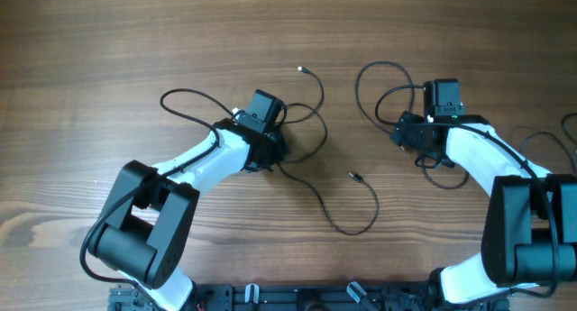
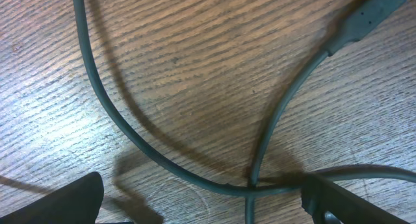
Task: Untangle cables
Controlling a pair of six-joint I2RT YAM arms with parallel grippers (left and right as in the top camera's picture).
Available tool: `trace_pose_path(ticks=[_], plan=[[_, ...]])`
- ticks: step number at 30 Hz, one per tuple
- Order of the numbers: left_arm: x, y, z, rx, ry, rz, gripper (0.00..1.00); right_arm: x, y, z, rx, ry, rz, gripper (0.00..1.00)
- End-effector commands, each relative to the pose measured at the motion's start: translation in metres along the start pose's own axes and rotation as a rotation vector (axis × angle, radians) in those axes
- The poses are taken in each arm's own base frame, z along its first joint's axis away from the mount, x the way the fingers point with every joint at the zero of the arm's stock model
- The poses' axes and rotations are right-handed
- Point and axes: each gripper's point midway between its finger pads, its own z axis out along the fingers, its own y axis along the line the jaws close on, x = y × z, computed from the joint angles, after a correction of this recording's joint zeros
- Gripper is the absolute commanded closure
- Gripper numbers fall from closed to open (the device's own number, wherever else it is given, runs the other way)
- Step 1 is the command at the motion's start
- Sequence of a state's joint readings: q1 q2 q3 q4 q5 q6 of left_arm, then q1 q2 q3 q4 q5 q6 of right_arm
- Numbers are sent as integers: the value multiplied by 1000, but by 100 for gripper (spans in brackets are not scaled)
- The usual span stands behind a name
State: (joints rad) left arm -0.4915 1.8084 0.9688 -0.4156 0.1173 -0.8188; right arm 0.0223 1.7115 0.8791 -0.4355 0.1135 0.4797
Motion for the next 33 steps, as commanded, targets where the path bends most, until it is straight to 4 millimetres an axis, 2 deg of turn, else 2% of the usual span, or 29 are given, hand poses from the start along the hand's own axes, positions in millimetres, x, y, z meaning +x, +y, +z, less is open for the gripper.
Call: trace_pose_path(ticks=[1, 3, 5, 8, 11, 14, 17, 21, 23, 25, 26, 28, 31, 33], plan=[[29, 41, 32, -143, 61, 2, 88, 9, 20, 10, -114, 42, -96, 0], [26, 38, 33, -129, 50, 4, 87, 7, 41, 7, -228, 24, -257, 0], [22, 36, 33, -127, 29, 6, 86, 13, 66, -1, -386, 33, -369, 0], [15, 41, 33, -153, -11, 9, 85, 15, 79, -7, -469, 35, -385, 0], [6, 46, 31, -188, -60, 13, 84, 24, 92, -16, -576, 39, -492, 0], [-1, 45, 31, -189, -92, 15, 82, 23, 92, -16, -572, 30, -507, 0], [-4, 41, 31, -172, -106, 16, 81, 11, 84, -11, -496, -16, -507, 0], [-4, 40, 31, -170, -108, 15, 80, -21, 90, -35, -485, -111, -453, 0], [-4, 40, 31, -170, -108, 16, 80, -47, 70, -48, -345, -188, -300, 0], [-4, 40, 31, -169, -108, 15, 79, -53, 38, -56, -188, -208, -138, 0], [-4, 40, 31, -169, -108, 15, 78, -51, 31, -56, -158, -199, -113, 0], [-6, 39, 32, -163, -114, 16, 77, -34, 18, -52, -105, -126, -59, 0], [-6, 38, 32, -161, -115, 16, 77, -8, 2, -38, -47, -19, 35, 0], [-6, 38, 32, -161, -115, 16, 77, 1, -3, -28, -26, 16, 55, 0]])
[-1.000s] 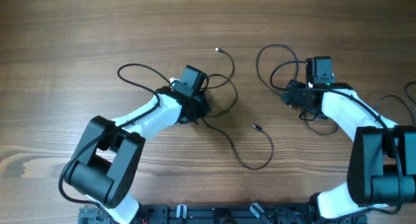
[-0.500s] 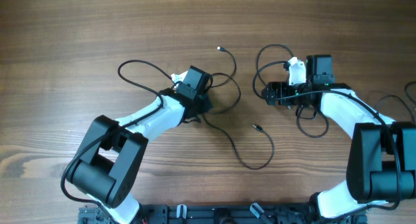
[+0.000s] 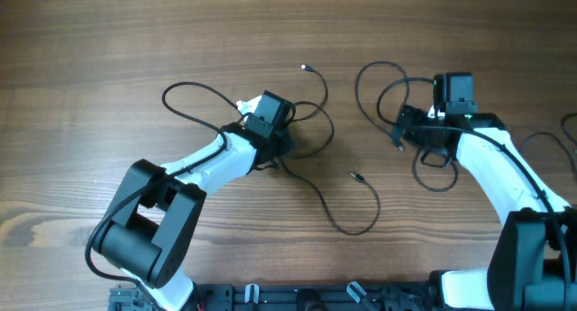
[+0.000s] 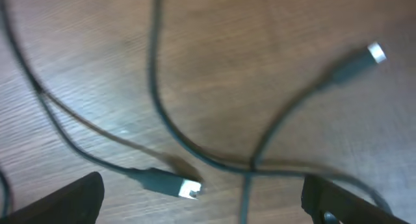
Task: Untangle cables
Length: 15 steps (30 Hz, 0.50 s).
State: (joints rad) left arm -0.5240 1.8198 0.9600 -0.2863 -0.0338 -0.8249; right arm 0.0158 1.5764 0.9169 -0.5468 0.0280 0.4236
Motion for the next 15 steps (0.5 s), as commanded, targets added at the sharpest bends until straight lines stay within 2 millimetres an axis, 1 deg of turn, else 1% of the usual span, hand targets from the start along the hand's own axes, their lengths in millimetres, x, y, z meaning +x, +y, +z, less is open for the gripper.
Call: trace_pose_path(ticks=[1, 3, 5, 7, 8, 10, 12, 14, 15], plan=[[27, 48, 25, -156, 63, 1, 76, 15, -19, 19, 84, 47, 106, 0], [27, 48, 25, -157, 63, 1, 76, 17, -21, 27, 94, 56, 105, 0], [27, 48, 25, -156, 63, 1, 76, 11, -15, 39, 67, 42, 59, 0], [27, 48, 25, -156, 63, 1, 76, 16, -8, 48, 30, 74, 25, 0], [27, 48, 25, -157, 63, 2, 76, 23, -4, 53, 5, 107, 27, 0], [27, 49, 25, -157, 64, 8, 76, 35, 10, 62, -80, 170, 35, 0], [27, 48, 25, -156, 64, 8, 75, 37, 21, 68, -140, 189, 42, 0], [27, 48, 25, -156, 64, 8, 75, 32, 32, 69, -202, 176, 42, 0], [27, 49, 25, -157, 64, 8, 75, 26, 41, 68, -247, 158, 38, 0]])
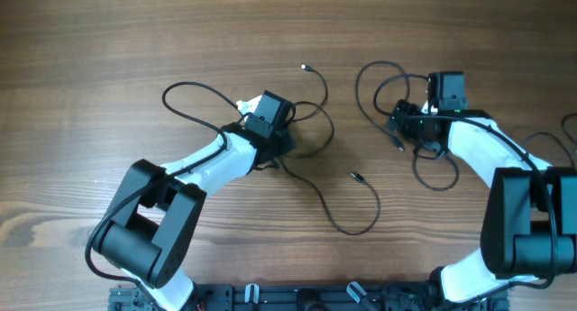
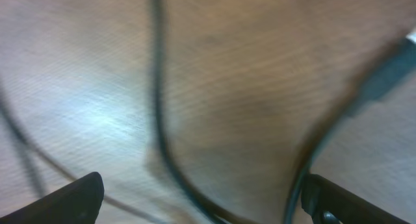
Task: Untangle cables
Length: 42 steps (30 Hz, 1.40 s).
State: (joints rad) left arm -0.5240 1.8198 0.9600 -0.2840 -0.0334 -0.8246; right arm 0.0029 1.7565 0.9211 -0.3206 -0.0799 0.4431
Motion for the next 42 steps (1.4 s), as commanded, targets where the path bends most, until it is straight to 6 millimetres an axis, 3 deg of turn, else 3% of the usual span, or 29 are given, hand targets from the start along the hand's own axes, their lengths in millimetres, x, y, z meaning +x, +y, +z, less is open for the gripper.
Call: trace_pose_path(ticks=[1, 6, 9, 13, 16, 18, 22, 26, 30, 32, 33, 34, 37, 40, 42], plan=[[27, 49, 25, -158, 65, 8, 76, 30, 29, 20, -200, 127, 7, 0], [27, 49, 25, -158, 65, 8, 75, 12, 55, 16, -332, 50, -91, 0], [27, 49, 25, -158, 65, 8, 74, 23, 59, 16, -344, 54, -301, 0], [27, 49, 25, -158, 65, 8, 75, 38, 34, 26, -215, 102, -415, 1], [27, 49, 25, -158, 65, 8, 75, 45, 14, 30, -121, 133, -498, 15], [27, 49, 25, -158, 65, 8, 75, 45, 3, 31, -61, 141, -544, 18], [27, 49, 25, -158, 65, 7, 75, 47, 1, 32, 17, 135, -613, 24], [27, 49, 25, -158, 66, 8, 75, 63, 18, 34, 39, 151, -725, 27], [29, 49, 25, -161, 69, 11, 76, 74, 13, 43, 78, 187, -734, 58], [30, 51, 24, -170, 76, 11, 76, 82, 6, 50, 92, 222, -690, 89], [32, 53, 24, -179, 85, 12, 77, 86, 4, 52, 94, 235, -662, 96], [34, 56, 23, -188, 93, 12, 78, 86, 4, 53, 96, 237, -650, 96], [38, 60, 22, -206, 107, 14, 79, 76, 7, 50, 98, 213, -601, 96], [39, 60, 22, -205, 116, 13, 79, 36, 17, 32, 79, 141, -532, 96], [42, 58, 22, -194, 130, 11, 79, -4, 28, 10, 26, 65, -488, 96]])
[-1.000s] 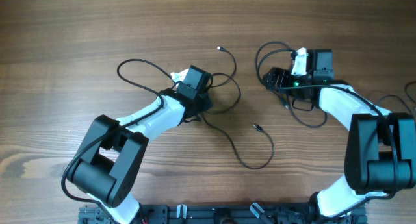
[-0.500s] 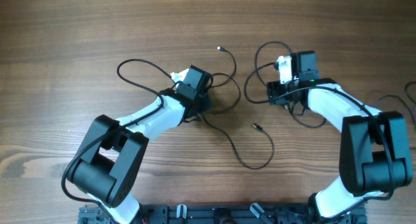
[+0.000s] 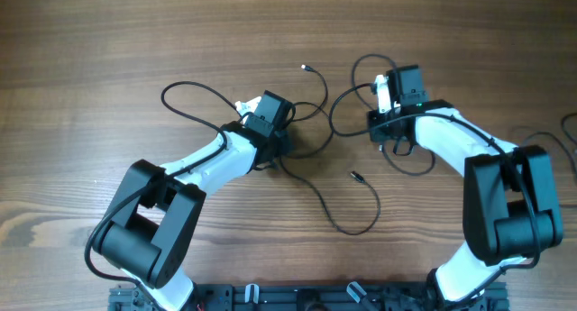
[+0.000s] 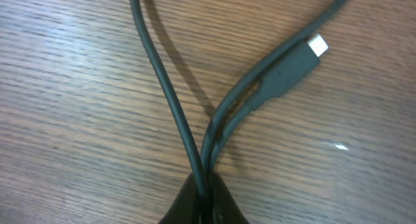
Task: Untangle cables
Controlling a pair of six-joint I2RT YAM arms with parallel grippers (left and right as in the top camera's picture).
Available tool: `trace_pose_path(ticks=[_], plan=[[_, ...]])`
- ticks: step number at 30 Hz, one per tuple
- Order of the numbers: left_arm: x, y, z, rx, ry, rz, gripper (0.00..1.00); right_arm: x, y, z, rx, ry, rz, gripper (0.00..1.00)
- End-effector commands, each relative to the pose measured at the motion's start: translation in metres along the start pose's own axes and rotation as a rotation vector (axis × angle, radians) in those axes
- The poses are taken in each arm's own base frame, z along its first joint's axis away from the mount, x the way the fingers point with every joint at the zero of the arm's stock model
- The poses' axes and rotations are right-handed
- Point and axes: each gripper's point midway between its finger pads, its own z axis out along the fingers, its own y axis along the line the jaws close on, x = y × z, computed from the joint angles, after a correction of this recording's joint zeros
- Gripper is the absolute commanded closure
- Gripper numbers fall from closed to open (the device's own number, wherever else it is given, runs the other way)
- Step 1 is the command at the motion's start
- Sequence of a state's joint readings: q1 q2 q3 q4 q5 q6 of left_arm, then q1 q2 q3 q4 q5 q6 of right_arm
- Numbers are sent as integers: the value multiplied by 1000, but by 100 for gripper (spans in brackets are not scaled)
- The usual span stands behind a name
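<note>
Two thin dark cables lie on the wooden table. The left cable [image 3: 193, 101] loops out from under my left gripper [image 3: 273, 145], and its ends lie at the plug [image 3: 306, 68] and the plug [image 3: 354, 176]. The gripper's body hides its fingers. My right gripper [image 3: 382, 131] [image 4: 203, 193] is shut on a bunch of strands of the right cable [image 3: 347, 96] [image 4: 162, 81], low over the table. That cable's USB plug [image 4: 292, 63] lies just ahead of the jaws. The right cable's loop comes close to the left cable's loop.
Another dark cable [image 3: 566, 126] shows at the table's right edge. Both white arms reach in from the front edge, where a black rail [image 3: 297, 297] runs.
My right gripper was open over the right cable. It is now shut on several of its strands and stands further left, with the cable's loops shifted left too. The left arm has not moved.
My right gripper first hung open low over a crossing in the right cable. It then stood higher, then low again, still open. The left gripper shifted slightly up and right early on, its cable with it, and stayed there. Now the right gripper holds bunched strands further left.
</note>
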State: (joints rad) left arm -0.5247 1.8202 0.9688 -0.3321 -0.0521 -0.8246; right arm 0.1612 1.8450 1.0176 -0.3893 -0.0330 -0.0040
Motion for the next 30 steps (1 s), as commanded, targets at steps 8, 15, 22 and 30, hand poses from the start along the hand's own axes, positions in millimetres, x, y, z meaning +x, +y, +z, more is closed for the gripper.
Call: trace_pose_path(ticks=[8, 15, 22, 30], plan=[[42, 47, 25, -140, 134, 8, 78, -107, -129, -95, 72, -280, 260, 96], [41, 47, 25, -140, 133, 8, 77, -131, -218, -130, 175, -517, 386, 96], [41, 47, 25, -142, 130, -27, 77, -209, -276, -253, 192, -1027, 353, 96], [41, 47, 25, -144, 127, -60, 80, -248, -305, -379, 514, -1359, 152, 96]])
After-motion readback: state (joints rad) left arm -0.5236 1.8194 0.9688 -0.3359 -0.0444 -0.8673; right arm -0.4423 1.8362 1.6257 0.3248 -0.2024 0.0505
